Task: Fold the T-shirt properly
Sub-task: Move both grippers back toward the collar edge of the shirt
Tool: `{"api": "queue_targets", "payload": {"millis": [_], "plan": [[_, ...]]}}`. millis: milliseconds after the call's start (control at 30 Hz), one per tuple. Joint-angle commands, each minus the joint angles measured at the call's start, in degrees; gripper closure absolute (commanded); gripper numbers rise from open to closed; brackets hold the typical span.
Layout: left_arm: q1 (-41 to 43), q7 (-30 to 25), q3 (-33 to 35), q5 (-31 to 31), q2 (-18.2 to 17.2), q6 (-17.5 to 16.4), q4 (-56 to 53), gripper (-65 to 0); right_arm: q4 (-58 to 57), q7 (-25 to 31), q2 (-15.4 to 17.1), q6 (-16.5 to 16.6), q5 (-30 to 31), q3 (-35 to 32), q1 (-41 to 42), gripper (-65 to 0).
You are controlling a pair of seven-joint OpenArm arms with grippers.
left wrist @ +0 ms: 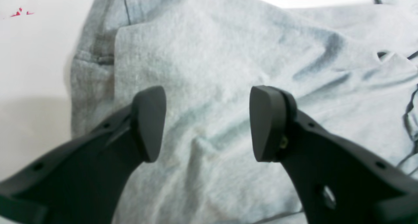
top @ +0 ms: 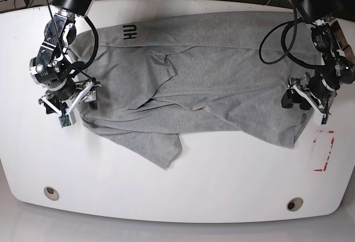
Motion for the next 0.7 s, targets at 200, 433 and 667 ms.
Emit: {"api": "queue_targets", "payload": {"millis": [200, 433, 667], "plan": [[-0.6, -1.0, -0.2, -0.8, -0.8, -0.2, 1.5, -37.9, 4.8, -0.7, 1.4, -0.2, 0.2, 1.0, -1.1, -48.7], [0.7, -1.0, 0.1, -1.1, -0.8, -0.2, 1.7, -37.9, 7.2, -1.4, 1.0, -0.2, 0.2, 1.4, -4.5, -46.8], [3.9, -1.0, 1.0, -1.1, -0.7, -0.4, 4.0, -37.9, 17.8, -3.1, -2.4, -0.1, 0.2, 1.2, -13.6, -36.8]]}}
